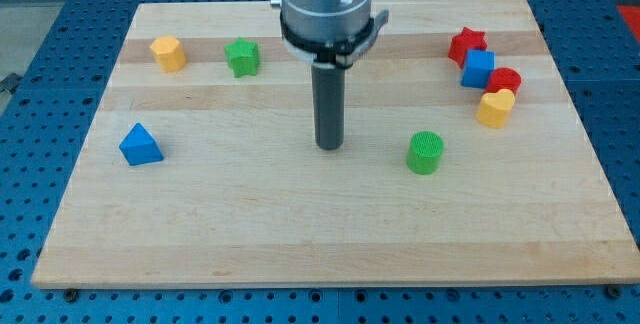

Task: Move the green circle to the bottom of the yellow heart

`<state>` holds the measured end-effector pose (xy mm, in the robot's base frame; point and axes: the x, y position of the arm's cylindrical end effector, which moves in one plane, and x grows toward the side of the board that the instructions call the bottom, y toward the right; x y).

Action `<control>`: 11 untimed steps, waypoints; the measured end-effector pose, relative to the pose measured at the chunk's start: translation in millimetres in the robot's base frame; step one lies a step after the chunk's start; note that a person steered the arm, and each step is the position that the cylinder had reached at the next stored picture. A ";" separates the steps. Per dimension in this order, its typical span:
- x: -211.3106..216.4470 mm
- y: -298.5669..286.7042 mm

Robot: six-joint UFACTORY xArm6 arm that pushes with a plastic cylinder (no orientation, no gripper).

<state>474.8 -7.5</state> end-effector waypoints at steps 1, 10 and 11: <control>26.2 5.4; 17.4 210.0; 9.0 210.0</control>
